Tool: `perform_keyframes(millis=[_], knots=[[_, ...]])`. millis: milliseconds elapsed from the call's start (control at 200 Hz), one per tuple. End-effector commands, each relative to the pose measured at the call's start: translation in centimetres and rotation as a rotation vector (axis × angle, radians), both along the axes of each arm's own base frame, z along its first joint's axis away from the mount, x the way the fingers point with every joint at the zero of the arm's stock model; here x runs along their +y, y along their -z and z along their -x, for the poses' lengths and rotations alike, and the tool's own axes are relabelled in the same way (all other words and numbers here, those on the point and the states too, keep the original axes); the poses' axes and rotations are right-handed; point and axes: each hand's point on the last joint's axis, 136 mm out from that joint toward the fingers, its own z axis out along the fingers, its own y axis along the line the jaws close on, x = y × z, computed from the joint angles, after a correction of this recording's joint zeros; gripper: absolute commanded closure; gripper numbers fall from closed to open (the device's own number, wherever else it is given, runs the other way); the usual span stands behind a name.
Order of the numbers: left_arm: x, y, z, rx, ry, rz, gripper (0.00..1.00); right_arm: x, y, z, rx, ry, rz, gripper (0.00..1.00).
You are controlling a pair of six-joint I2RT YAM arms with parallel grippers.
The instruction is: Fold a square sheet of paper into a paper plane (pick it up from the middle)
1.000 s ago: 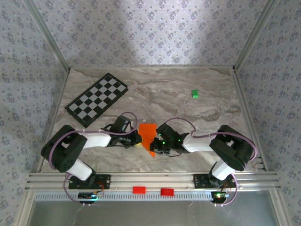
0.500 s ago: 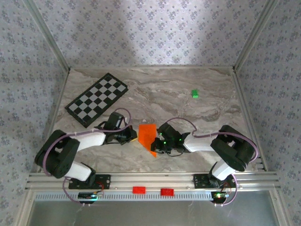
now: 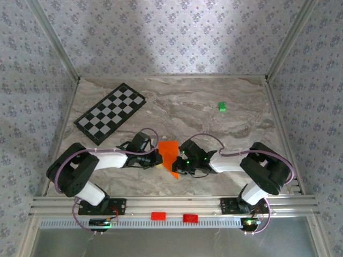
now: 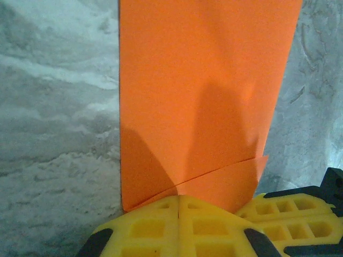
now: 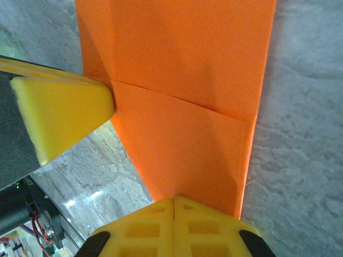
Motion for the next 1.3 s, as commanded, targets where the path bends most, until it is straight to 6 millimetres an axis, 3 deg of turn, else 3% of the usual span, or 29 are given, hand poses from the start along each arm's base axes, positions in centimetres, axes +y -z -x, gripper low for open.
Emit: perform_keyframes(millis=[0, 95, 250, 450, 595, 700, 815, 960, 1189, 1294], knots=[[2.7, 2.6, 0.0, 0.013, -0.031, -0.095, 1.0, -4.5, 4.4, 2.6, 0.116, 0.006, 0.21, 0.99], [3.9, 2.5, -1.0, 0.027, -0.061, -0.072, 0.99, -4.6, 4.4, 2.8, 0.117, 0.004, 0.21, 0.99], [4.3, 0.5, -2.6, -0.005, -0.077, -0.052, 0.99, -4.7, 4.4, 2.8, 0.118, 0.003, 0.21, 0.99], [2.2, -3.7, -3.0, -0.081, -0.054, 0.046, 0.97, -4.4, 4.1, 2.6, 0.111, 0.002, 0.198, 0.99], [0.3, -4.9, -2.0, -0.119, 0.005, 0.073, 0.96, -4.4, 4.1, 2.6, 0.112, 0.002, 0.199, 0.99], [-1.0, -4.2, -1.2, -0.109, 0.057, 0.072, 0.96, -4.4, 4.1, 2.6, 0.11, 0.003, 0.197, 0.99], [-1.3, -1.9, -0.6, -0.064, 0.081, 0.032, 0.97, -4.2, 3.9, 2.5, 0.107, 0.003, 0.186, 0.98], [0.3, 1.2, -0.2, -0.02, 0.052, -0.068, 0.99, -3.4, 3.1, 2.0, 0.092, -0.004, 0.152, 0.96], [1.4, 2.3, 0.8, -0.005, 0.049, -0.093, 1.0, -0.2, -1.0, 0.0, 0.006, -0.037, 0.048, 0.94], [1.2, 2.3, 0.8, -0.003, 0.061, -0.09, 1.0, 0.9, -1.5, -0.7, -0.006, -0.045, 0.042, 0.94]])
